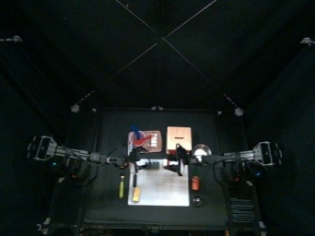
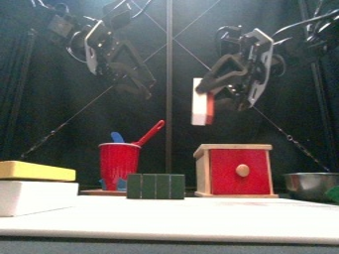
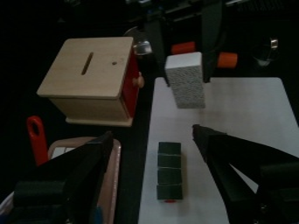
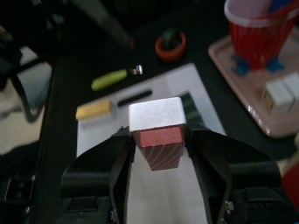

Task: Unwrap salmon sushi

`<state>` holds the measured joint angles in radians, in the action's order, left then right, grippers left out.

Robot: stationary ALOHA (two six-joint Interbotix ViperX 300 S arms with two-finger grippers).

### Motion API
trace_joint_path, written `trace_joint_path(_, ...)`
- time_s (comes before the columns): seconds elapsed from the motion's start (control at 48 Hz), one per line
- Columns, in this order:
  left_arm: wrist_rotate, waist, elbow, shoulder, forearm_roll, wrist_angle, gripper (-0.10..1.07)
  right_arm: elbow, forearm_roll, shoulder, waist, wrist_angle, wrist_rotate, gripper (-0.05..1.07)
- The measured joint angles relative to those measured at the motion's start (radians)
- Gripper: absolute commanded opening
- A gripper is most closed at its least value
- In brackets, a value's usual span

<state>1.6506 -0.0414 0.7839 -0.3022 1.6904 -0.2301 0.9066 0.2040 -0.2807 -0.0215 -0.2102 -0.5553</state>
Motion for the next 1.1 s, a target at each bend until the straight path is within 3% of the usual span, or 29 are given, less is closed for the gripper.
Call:
trace_joint_path(0.271, -0.002, 0.011, 0.021, -0.026, 0.002, 0.0, 1.03, -0.08, -0.181, -0.034, 0.124, 0.495, 0.006, 0.66)
trace_joint_path(0.521, -0.003, 0.048, 0.049, -0.058, 0.002, 0.002, 1.03, -0.163, -0.288, 0.083, 0.206, 0.744, 0.018, 0.67)
trace_joint_path(0.792, -0.005, 0.126, 0.137, -0.187, -0.003, 0.002, 1.03, -0.288, -0.302, 0.252, 0.337, 0.856, 0.02, 0.67)
trace_joint_path(0.938, -0.005, 0.169, 0.181, -0.272, -0.023, 0.002, 1.03, -0.341, -0.319, 0.311, 0.368, 0.862, 0.018, 0.67)
trace_joint_path(1.104, -0.003, 0.175, 0.206, -0.327, -0.032, 0.005, 1.03, -0.377, -0.331, 0.377, 0.382, 0.908, 0.02, 0.67)
